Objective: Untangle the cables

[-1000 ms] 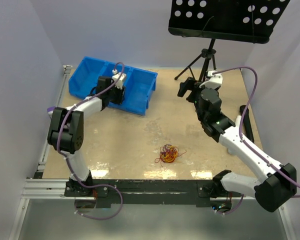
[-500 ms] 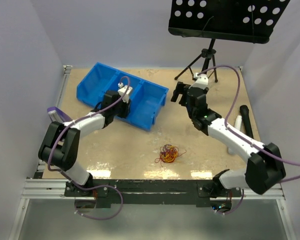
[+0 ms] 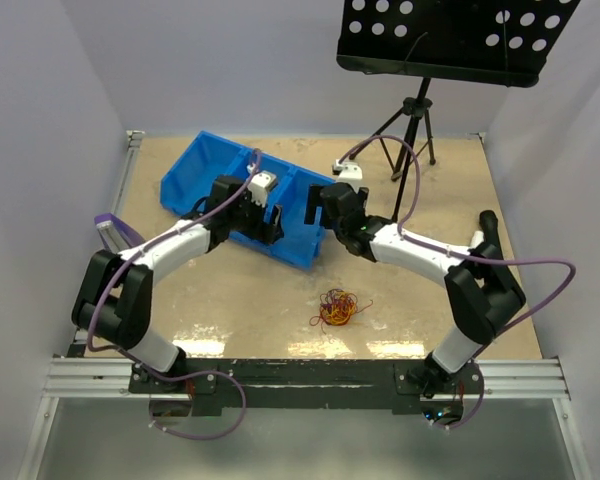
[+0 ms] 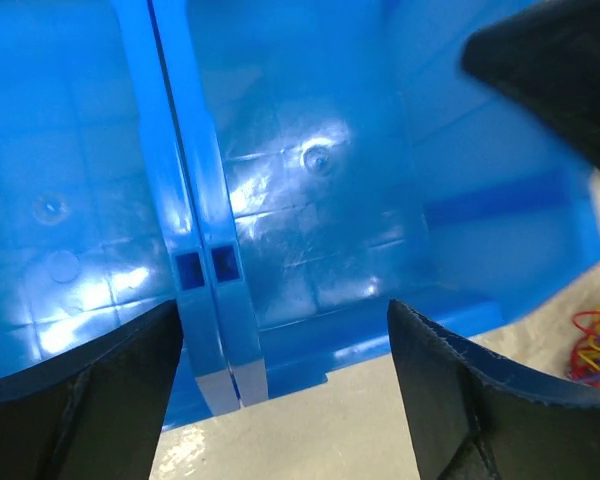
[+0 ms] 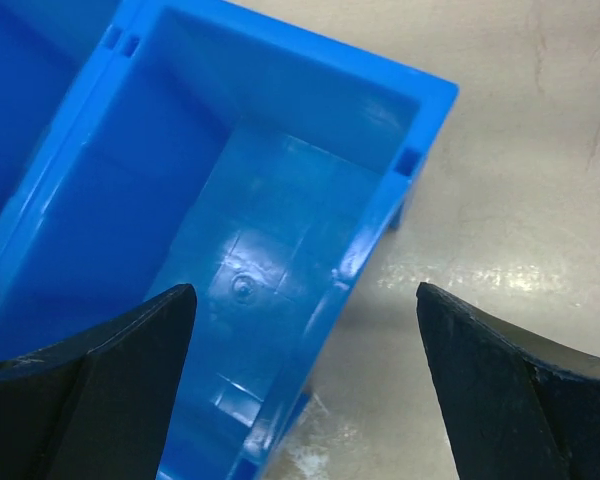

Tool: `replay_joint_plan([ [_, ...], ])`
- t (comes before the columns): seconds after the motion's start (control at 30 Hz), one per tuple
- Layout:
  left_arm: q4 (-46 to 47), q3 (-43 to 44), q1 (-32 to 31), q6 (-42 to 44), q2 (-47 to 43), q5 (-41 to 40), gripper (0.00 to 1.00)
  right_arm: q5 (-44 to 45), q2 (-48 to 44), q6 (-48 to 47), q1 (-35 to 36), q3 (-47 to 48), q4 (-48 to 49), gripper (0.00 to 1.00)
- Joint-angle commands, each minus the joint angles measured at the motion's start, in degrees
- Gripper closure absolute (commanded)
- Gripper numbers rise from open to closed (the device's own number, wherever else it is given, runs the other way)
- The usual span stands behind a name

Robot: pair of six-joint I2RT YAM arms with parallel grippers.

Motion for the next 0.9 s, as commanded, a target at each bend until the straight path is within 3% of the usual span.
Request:
replay_joint_plan([
  [0.0,-5.5,8.2,3.3,3.6,-7.0,3.1,0.11,3.4,1.1,2.6,1.2,3.2,-1.0,0.05],
  [0.1,-7.0,11.0,6.6,6.6,-8.2,0.2,0.10,3.5,1.9,3.0,1.4,2.6,-1.0,0.11],
  [0.3,-3.7,10.1,7.8,10.6,-3.3,-15.0,0.11,4.1,3.0,2.8,1.8,1.7,-1.0,0.25],
  [0.53,2.0,10.5,11.7,10.3,5.2,-16.5,0.15,6.0,0.0,2.0,1.9,-1.9,-2.5,0.34],
  [0.87,9.0,9.0,12.2,11.0,6.2,-18.2,0.16,7.9,-2.4,1.0,1.8,-4.2,-3.9,0.39],
])
